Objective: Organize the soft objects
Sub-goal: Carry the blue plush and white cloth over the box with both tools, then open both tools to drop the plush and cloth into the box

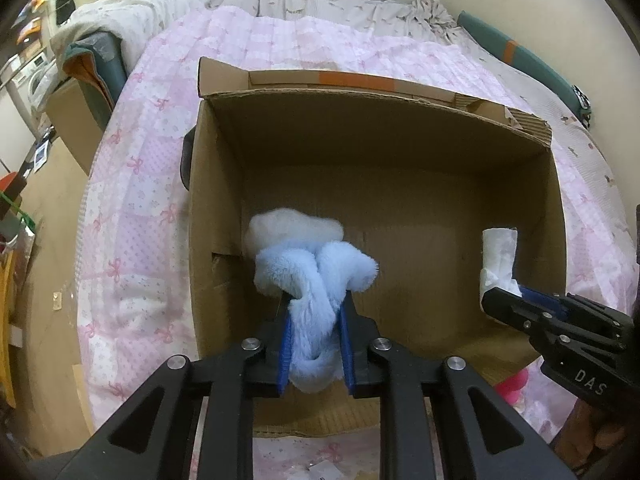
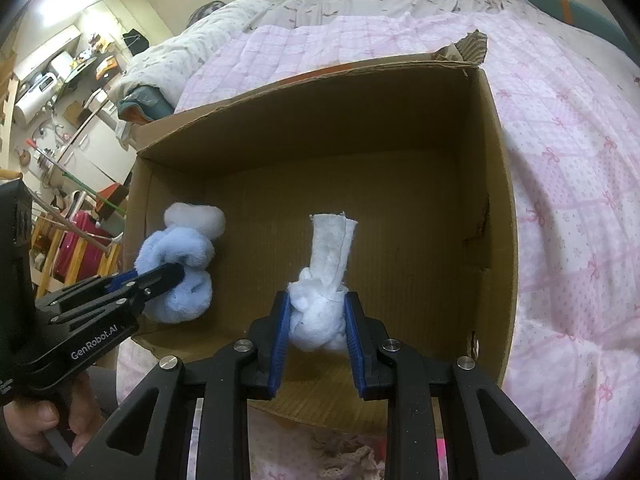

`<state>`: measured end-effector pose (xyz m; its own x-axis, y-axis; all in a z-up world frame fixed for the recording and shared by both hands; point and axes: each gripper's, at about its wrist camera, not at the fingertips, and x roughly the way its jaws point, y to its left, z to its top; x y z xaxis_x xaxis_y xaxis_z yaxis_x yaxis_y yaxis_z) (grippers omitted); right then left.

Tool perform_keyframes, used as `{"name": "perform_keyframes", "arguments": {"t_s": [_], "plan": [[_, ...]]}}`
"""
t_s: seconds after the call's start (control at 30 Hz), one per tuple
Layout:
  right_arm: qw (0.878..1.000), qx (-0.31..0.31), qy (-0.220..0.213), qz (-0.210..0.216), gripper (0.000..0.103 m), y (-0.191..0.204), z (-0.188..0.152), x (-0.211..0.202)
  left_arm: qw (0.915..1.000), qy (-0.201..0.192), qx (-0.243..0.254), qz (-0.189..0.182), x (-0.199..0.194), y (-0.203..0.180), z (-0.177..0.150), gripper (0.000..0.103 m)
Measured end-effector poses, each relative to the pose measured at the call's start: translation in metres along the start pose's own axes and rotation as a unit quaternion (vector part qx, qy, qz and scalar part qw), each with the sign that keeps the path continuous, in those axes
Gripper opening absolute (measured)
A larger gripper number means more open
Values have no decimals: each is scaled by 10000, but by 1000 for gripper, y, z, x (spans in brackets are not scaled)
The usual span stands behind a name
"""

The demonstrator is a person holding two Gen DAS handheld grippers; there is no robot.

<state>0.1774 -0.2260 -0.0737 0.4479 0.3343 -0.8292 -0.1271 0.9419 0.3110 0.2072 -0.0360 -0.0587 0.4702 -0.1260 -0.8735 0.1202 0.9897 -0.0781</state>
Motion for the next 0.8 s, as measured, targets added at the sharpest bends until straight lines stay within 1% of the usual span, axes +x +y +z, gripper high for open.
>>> {"name": "perform_keyframes", "arguments": {"t_s": [0.17, 0.2, 0.23, 0.27, 0.3, 0.33, 0.4, 0.47, 0.6, 0.7, 0.77, 0.8], "plan": [[10000, 10, 28, 3, 28, 0, -1, 1, 9999, -74, 34, -72, -2, -3, -3, 22], [10000, 7, 32, 2, 28, 0, -1, 1, 9999, -85, 60, -92, -3, -5, -3, 25], [10000, 3, 31, -1, 28, -1, -1, 1, 9999, -81, 91, -81, -3, -5, -2, 34], [10000, -1, 28, -9, 28, -2, -2, 0, 9999, -86, 123, -54, -4, -7, -2, 40], [10000, -7, 29, -15, 28, -2, -2, 0, 9998, -108, 150, -14, -4, -8, -2, 53], [10000, -10, 30, -22, 28, -2, -2, 1, 9998, -147, 160, 18, -6, -8, -2, 61], [10000, -27, 27, -38, 28, -1, -2, 1, 9996, -221, 164, 14, -9, -9, -2, 62], [10000, -68, 11, -41, 28, 1, -2, 0, 9996, -227, 175, 13, -10, -10, -1, 62], [10000, -47, -3, -32, 28, 1, -3, 1, 9996, -211, 154, 133, -9, -8, -1, 62], [10000, 11, -38, 22, 29, 0, -2, 0, 9996, -220, 117, 129, -9, -7, 0, 62], [9999, 61, -89, 39, 36, -2, -2, -1, 9995, -246, 120, 133, -10, -7, 0, 62], [9999, 96, -130, 45, 59, -2, -1, -2, 9995, -263, 125, 129, -11, -7, 1, 62]]}}
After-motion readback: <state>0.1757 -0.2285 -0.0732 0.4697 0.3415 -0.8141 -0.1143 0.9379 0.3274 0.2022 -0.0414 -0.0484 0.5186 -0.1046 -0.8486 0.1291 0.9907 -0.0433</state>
